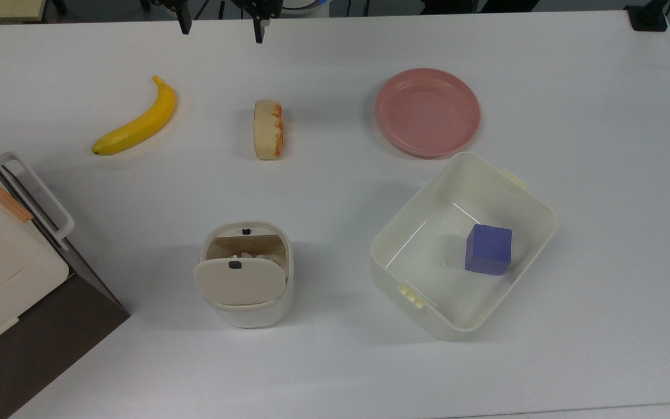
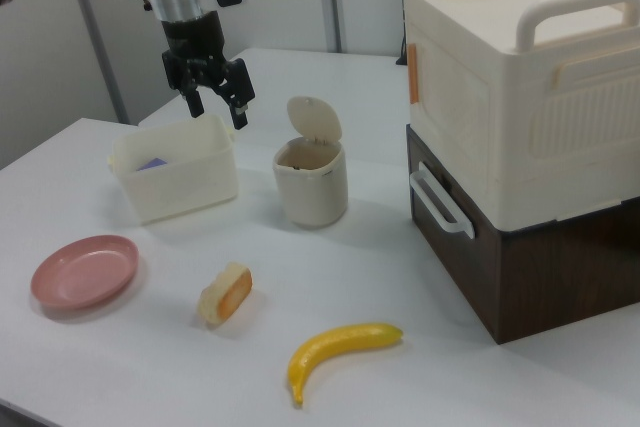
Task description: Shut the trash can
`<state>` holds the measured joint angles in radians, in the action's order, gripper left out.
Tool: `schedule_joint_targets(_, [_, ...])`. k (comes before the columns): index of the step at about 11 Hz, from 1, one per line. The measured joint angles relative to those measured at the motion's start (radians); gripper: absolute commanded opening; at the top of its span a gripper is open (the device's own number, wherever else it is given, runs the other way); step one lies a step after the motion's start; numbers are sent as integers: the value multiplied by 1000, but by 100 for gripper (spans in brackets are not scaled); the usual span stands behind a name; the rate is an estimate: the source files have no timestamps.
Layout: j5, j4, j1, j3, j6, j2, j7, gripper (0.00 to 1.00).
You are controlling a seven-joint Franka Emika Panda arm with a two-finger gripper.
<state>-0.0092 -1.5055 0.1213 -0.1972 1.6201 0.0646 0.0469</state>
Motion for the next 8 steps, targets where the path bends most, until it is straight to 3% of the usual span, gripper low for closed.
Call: schedule_joint_targets(8, [0, -19, -8, -7, 80, 1, -51, 100])
